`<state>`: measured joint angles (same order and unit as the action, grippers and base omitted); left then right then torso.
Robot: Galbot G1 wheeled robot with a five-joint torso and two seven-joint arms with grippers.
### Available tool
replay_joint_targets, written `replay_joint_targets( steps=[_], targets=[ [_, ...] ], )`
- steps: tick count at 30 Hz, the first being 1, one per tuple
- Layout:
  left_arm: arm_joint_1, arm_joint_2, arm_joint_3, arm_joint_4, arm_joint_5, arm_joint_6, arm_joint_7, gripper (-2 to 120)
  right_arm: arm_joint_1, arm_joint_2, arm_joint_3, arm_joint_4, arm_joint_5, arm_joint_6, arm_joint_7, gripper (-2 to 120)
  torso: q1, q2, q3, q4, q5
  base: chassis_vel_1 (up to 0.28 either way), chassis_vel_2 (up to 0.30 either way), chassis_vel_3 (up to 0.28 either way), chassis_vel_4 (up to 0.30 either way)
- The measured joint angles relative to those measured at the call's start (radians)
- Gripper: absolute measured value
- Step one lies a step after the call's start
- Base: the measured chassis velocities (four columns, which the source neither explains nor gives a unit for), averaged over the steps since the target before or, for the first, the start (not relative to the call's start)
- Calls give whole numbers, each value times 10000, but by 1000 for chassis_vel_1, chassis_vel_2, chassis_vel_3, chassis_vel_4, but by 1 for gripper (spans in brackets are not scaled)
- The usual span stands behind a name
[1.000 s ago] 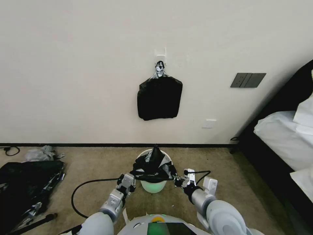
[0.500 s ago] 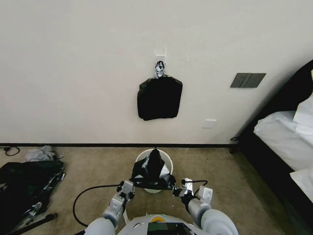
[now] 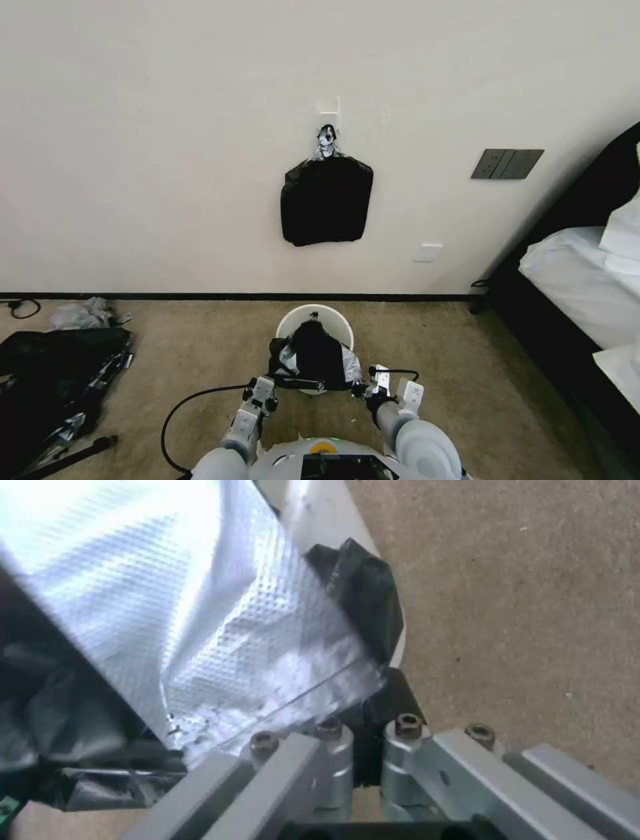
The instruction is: Place a trash bag onto the trash bin.
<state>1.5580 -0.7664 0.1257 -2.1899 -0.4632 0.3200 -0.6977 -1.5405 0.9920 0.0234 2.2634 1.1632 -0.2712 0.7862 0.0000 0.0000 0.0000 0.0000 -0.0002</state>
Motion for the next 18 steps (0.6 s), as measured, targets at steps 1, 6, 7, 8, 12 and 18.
replay_joint_targets(
  steps=[1,6,7,8,12,18],
  targets=[
    [0,0,0,0,0,0,0,7,0,0,0,0,0,0,0,0,0,0,0,0,0,0,0,0,0],
    [-168,-282,-134,371,-36,-142,21,7,355,254,-25,-470,-184,9,-164,0,0,0,0,0,2,0,0,0,0],
    [-225,-313,-163,438,-62,-145,31,7,457,285,-55,-568,-191,8,-177,0,0,0,0,0,2,0,0,0,0],
    [-225,-313,-163,438,-62,-145,31,7,457,285,-55,-568,-191,8,-177,0,0,0,0,0,2,0,0,0,0],
    [-357,-398,-306,633,-210,-146,79,7,759,330,-178,-818,-196,-41,-180,0,0,0,0,0,2,0,0,0,0],
    [-378,-439,-370,673,-273,-145,186,7,934,332,-290,-903,-207,-80,-174,0,0,0,0,0,1,0,0,0,0]
  ],
)
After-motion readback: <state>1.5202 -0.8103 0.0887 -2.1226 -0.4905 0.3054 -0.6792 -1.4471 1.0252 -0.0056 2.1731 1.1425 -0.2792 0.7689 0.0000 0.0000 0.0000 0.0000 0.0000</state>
